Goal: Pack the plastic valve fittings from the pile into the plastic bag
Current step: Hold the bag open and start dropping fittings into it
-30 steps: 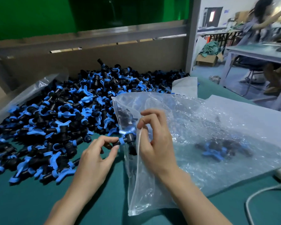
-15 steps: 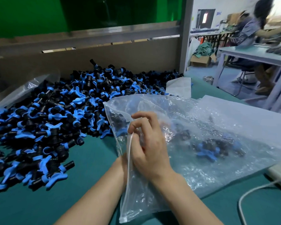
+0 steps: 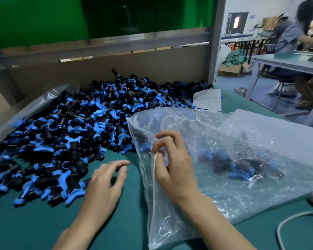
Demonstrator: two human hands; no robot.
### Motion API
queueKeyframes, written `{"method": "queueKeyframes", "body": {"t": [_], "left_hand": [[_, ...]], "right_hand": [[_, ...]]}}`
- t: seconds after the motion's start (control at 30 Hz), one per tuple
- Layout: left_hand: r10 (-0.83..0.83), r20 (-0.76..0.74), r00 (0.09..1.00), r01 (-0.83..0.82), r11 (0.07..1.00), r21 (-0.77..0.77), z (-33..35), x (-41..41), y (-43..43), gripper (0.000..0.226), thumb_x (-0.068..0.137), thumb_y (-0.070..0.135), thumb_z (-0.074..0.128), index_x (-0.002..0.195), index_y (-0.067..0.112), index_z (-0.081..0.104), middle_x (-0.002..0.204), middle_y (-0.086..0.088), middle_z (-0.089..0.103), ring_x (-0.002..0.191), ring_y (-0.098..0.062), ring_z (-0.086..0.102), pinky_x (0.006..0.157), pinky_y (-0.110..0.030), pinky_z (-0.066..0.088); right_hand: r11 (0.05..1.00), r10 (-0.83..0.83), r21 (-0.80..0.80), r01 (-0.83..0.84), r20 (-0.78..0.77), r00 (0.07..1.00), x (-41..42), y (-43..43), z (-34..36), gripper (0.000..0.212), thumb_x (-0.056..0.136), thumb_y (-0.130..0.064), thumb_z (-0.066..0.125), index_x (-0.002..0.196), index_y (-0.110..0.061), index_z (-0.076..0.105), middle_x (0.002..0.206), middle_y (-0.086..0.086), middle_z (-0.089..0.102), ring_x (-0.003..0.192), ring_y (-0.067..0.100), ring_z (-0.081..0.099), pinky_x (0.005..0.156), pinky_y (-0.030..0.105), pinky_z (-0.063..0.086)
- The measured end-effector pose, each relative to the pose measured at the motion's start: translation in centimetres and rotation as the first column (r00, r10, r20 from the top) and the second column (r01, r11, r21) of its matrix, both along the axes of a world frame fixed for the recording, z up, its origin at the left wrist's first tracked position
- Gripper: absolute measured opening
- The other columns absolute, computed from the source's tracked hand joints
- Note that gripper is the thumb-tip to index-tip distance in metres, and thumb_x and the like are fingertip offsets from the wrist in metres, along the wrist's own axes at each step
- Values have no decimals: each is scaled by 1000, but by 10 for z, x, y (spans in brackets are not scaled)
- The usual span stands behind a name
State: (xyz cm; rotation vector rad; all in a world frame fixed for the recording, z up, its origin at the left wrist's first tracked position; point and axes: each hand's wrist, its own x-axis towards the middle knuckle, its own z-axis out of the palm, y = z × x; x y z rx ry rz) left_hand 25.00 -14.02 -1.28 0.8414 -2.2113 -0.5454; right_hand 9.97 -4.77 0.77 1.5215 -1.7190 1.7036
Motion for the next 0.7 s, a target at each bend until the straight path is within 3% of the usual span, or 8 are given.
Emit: {"method": "queueKeyframes", "body": {"t": [0.1, 0.23, 0.4, 0.53, 0.63, 0.7], "left_hand": [[293, 91, 952, -261, 930, -259, -16, 32, -23, 18, 99, 28, 53, 113, 24, 64, 106, 12, 65, 106, -15, 53, 94, -31, 32], [530, 284, 799, -450, 840, -304, -19, 32, -29, 41, 93, 27, 59, 129, 9, 59, 132, -14, 58, 127, -34, 47, 113, -55, 24], [533, 444, 720, -443, 846, -297, -21, 37, -33, 44, 97, 34, 50, 134, 13, 57, 146, -12, 47, 139, -35, 34, 117, -58, 9], [447, 499, 743, -346, 894, -286, -20, 39, -34, 39, 97, 39, 45, 130, 24, 59, 147, -9, 46, 140, -31, 32, 119, -52, 8], [363, 443, 820, -264, 926, -269, -20, 40, -33, 35, 98, 38, 46, 129, 26, 58, 144, -2, 47, 140, -27, 31, 120, -47, 10], [268, 349, 898, -188, 951, -245, -19, 38, -27, 30, 98, 35, 48, 125, 27, 59, 134, 8, 55, 132, -18, 41, 119, -42, 13]], "right_hand": [[998, 6, 66, -8, 38, 999, 2, -2, -6, 12, 85, -16, 41, 88, -20, 52, 109, -6, 48, 94, 14, 55, 78, 40, 49], [994, 8, 106, -17, 82, 997, 0, -3, -13, 11, 86, -18, 39, 87, -24, 49, 109, -10, 47, 94, 9, 55, 79, 27, 46], [994, 19, 104, -32, 126, 992, -2, -6, -16, 12, 84, -16, 39, 85, -21, 50, 104, -13, 46, 95, 5, 54, 77, 12, 41], [994, 23, 102, -35, 120, 993, -2, -7, -17, 12, 84, -17, 39, 85, -22, 49, 105, -15, 46, 94, 2, 53, 75, 9, 40], [994, 21, 103, -33, 118, 993, -3, -8, -19, 14, 83, -9, 42, 85, -20, 50, 104, -13, 46, 93, 2, 53, 73, 9, 40], [994, 17, 103, -30, 125, 992, -3, -8, -19, 14, 83, -7, 42, 84, -19, 51, 104, -12, 47, 92, 3, 53, 72, 11, 40]]}}
